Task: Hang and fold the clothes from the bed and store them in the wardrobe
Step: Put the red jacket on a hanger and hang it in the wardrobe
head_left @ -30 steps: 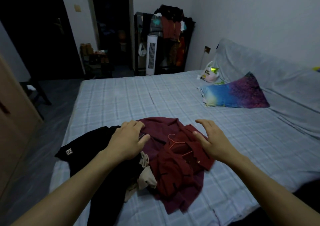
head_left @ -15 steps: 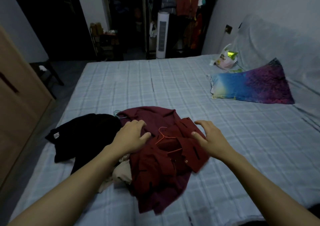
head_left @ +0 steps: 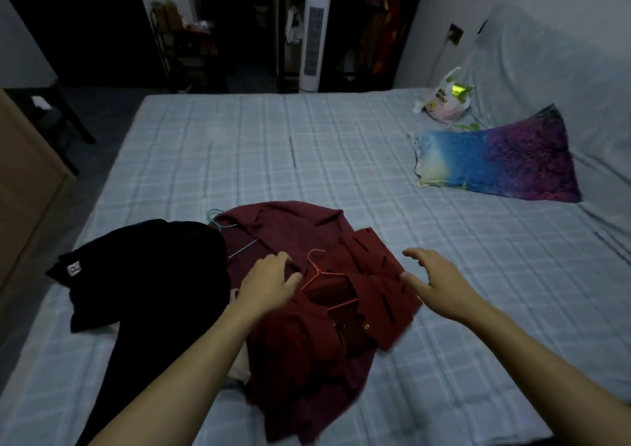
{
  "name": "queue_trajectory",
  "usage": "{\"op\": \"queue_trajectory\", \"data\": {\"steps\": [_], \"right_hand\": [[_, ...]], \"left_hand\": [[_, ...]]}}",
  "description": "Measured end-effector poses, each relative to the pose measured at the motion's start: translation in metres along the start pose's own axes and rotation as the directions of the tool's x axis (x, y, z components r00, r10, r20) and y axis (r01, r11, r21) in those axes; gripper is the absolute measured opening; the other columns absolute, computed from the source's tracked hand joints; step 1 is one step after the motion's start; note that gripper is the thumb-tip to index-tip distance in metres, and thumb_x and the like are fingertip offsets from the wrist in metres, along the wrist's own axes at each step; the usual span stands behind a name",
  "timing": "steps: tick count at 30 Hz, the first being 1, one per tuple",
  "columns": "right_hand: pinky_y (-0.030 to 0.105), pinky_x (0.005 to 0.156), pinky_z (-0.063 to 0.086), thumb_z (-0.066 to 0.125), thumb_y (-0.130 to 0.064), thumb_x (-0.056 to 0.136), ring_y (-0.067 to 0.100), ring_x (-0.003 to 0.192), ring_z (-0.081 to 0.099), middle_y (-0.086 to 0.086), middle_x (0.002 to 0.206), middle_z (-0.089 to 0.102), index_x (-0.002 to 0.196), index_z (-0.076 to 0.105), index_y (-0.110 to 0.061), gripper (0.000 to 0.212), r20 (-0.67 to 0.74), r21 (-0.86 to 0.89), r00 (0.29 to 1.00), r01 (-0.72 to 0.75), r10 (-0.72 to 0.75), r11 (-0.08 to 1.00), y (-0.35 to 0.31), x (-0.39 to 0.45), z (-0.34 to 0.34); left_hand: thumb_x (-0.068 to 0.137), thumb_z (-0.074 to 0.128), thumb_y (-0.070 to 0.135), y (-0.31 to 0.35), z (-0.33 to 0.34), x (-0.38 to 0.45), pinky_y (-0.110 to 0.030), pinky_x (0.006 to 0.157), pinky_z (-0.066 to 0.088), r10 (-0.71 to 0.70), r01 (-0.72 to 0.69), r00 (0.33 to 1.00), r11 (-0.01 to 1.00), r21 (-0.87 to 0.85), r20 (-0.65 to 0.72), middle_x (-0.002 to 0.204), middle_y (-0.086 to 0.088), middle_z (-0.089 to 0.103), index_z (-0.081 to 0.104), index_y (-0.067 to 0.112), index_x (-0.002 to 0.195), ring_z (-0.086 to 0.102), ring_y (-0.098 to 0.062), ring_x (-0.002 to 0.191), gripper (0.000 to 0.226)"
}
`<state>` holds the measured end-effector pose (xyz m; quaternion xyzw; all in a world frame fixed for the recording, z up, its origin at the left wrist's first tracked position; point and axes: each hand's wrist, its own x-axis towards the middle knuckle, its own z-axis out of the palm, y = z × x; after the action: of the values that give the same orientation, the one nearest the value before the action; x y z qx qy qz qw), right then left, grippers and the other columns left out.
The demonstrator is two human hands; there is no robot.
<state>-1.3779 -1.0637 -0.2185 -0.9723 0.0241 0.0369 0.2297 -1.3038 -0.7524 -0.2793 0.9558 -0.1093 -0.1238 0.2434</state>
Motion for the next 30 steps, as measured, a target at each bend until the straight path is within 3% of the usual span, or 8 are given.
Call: {"op": "queue_trajectory", "data": {"steps": [4, 8, 17, 23, 30], "right_hand": [[0.024, 0.097, 0.037, 0.064, -0.025, 0.093, 0.022, 0.12, 0.054, 0.006, 0.131, 0.057, 0.136, 0.051, -0.013, 0.047, 0.058, 0.001, 0.998, 0.018, -0.018, 1.0, -0.003, 0.028, 0.016], [0.017, 0.093, 0.032, 0.066, -0.024, 0.092, 0.023, 0.117, 0.056, 0.008, 0.128, 0.059, 0.136, 0.052, -0.012, 0.048, 0.118, 0.019, 0.992, 0.042, -0.044, 0.999, 0.006, 0.049, 0.047], [0.031, 0.103, 0.04, 0.061, -0.026, 0.094, 0.021, 0.122, 0.055, 0.007, 0.131, 0.058, 0.137, 0.05, -0.015, 0.045, 0.241, 0.093, 0.971, -0.022, -0.001, 0.995, 0.058, 0.11, 0.104], [0.035, 0.104, 0.042, 0.058, -0.017, 0.095, 0.025, 0.119, 0.057, 0.01, 0.128, 0.059, 0.134, 0.053, -0.013, 0.039, 0.313, 0.079, 0.947, -0.095, 0.065, 0.992, 0.097, 0.157, 0.143], [0.037, 0.105, 0.041, 0.052, -0.006, 0.095, 0.03, 0.119, 0.055, 0.014, 0.129, 0.057, 0.135, 0.052, -0.012, 0.041, 0.407, 0.032, 0.906, -0.14, 0.115, 0.99, 0.132, 0.199, 0.194]], "left_hand": [[0.093, 0.058, 0.042, -0.02, 0.021, 0.016, -0.039, 0.092, 0.045, -0.072, 0.073, 0.997, 0.996, -0.046, 0.012, 0.122, -0.011, 0.06, 0.054, 0.016, 0.125, 0.056, -0.032, 0.113, 0.042], [0.093, 0.056, 0.044, -0.03, 0.04, 0.022, -0.037, 0.09, 0.042, -0.117, 0.117, 0.992, 0.993, -0.007, 0.044, 0.124, -0.008, 0.06, 0.052, 0.02, 0.127, 0.057, -0.029, 0.116, 0.042], [0.095, 0.053, 0.042, -0.039, 0.079, 0.052, -0.039, 0.093, 0.042, -0.209, 0.205, 0.968, 0.978, 0.043, 0.137, 0.124, -0.007, 0.059, 0.049, 0.02, 0.128, 0.056, -0.027, 0.116, 0.04], [0.094, 0.055, 0.037, -0.048, 0.116, 0.087, -0.039, 0.092, 0.048, -0.262, 0.262, 0.942, 0.965, 0.03, 0.211, 0.122, -0.007, 0.058, 0.051, 0.02, 0.124, 0.056, -0.028, 0.113, 0.035], [0.096, 0.054, 0.03, -0.072, 0.157, 0.116, -0.041, 0.101, 0.044, -0.371, 0.37, 0.892, 0.928, 0.054, 0.259, 0.137, -0.008, 0.047, 0.037, 0.017, 0.144, 0.046, -0.028, 0.124, 0.052]]}}
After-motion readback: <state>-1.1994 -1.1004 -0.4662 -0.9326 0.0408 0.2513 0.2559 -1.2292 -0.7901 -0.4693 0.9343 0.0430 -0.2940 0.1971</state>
